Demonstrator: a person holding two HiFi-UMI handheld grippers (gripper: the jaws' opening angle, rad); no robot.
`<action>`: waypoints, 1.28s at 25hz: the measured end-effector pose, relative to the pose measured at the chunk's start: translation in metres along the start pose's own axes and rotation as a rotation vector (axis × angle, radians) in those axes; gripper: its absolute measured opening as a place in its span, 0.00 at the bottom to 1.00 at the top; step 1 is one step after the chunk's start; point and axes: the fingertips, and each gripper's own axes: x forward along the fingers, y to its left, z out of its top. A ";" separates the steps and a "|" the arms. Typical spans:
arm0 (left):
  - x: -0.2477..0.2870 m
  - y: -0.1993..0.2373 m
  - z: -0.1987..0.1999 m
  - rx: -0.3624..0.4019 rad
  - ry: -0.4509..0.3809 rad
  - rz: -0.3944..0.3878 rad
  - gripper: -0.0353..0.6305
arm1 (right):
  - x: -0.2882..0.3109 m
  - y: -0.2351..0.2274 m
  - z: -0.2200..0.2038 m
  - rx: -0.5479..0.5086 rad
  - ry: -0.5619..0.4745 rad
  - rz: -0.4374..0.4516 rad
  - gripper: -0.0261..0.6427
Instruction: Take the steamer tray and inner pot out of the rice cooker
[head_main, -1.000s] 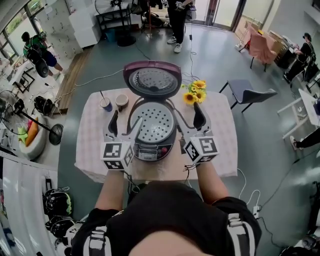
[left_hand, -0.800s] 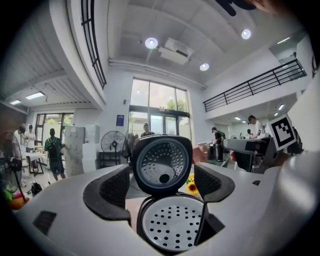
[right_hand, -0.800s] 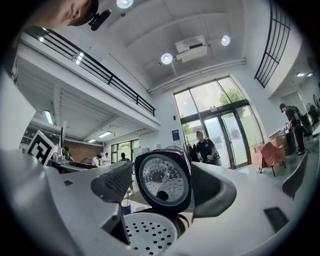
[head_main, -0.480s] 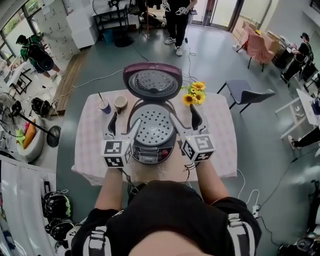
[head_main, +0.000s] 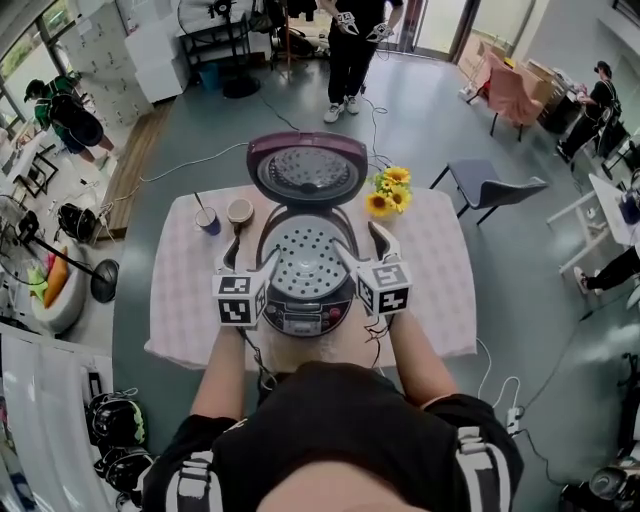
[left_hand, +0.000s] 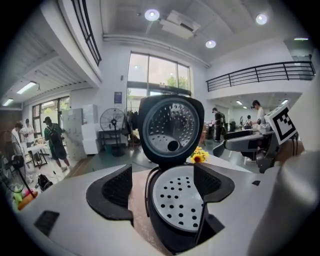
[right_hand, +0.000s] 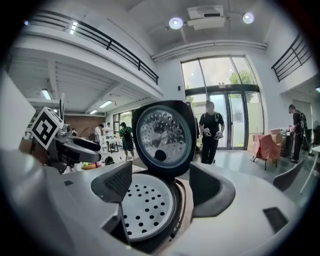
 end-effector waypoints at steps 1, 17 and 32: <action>0.005 0.001 -0.006 0.005 0.021 -0.007 0.62 | 0.005 -0.001 -0.009 -0.004 0.029 -0.002 0.55; 0.060 0.012 -0.060 0.031 0.209 -0.090 0.62 | 0.047 -0.025 -0.094 -0.005 0.330 -0.073 0.55; 0.095 0.006 -0.115 0.185 0.497 -0.196 0.60 | 0.068 -0.021 -0.145 -0.025 0.543 -0.028 0.54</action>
